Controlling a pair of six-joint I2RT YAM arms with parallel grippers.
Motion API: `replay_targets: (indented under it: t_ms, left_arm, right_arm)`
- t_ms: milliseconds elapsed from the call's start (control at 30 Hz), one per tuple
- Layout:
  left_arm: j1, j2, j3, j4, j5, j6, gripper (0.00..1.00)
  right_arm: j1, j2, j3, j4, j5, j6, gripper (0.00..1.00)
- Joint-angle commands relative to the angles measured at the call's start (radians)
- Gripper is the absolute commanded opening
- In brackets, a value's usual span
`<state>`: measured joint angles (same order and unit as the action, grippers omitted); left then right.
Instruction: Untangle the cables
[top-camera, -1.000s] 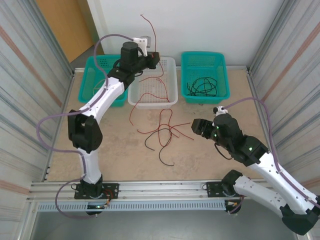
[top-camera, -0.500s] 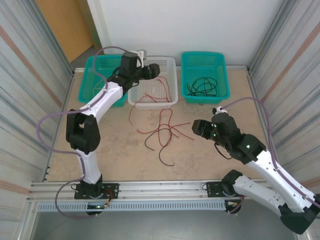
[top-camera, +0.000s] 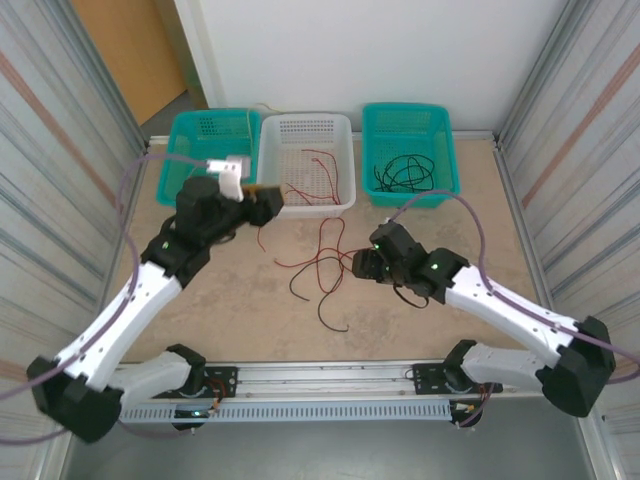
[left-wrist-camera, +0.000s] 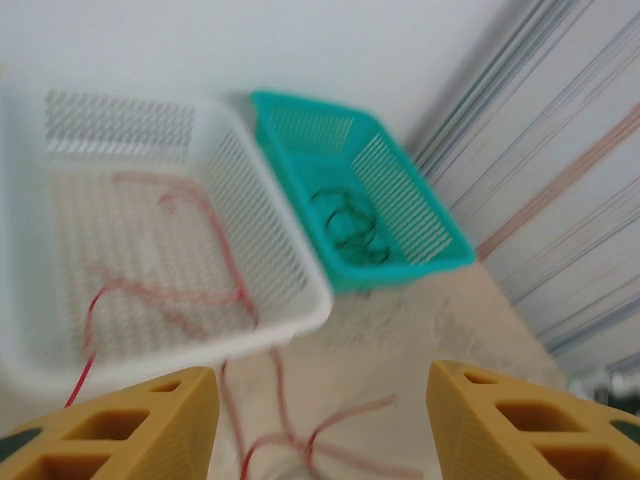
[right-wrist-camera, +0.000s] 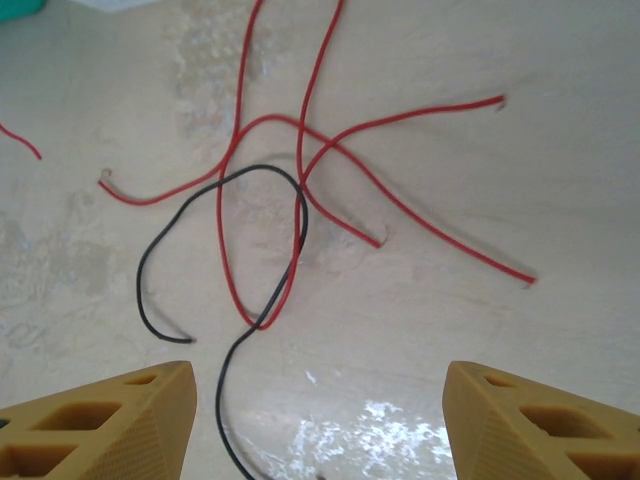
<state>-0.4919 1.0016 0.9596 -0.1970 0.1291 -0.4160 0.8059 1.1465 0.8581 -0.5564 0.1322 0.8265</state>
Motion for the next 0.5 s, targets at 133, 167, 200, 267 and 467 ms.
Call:
replay_targets:
  t_ms: [133,167,200,267,467]
  left_arm:
    - [0.003,-0.268,-0.253,-0.212,-0.043,-0.067,0.52]
    - [0.003,-0.291,-0.272,-0.215,-0.038,-0.075,0.51]
    - [0.003,-0.302,-0.282,-0.217,-0.038,-0.080,0.50]
    - [0.003,-0.302,-0.288,-0.216,-0.029,-0.082,0.48]
    - [-0.018,-0.192,-0.263,-0.172,0.026,-0.102,0.41]
  right_arm:
    - [0.022,0.224,-0.012,0.203,-0.104,0.072,0.58]
    - [0.029,0.256,-0.001,0.200,-0.090,0.076,0.56]
    - [0.035,0.286,0.011,0.193,-0.075,0.082,0.54]
    - [0.042,0.349,0.024,0.198,-0.067,0.092,0.49]
    - [0.051,0.487,0.056,0.233,-0.069,0.109,0.28]
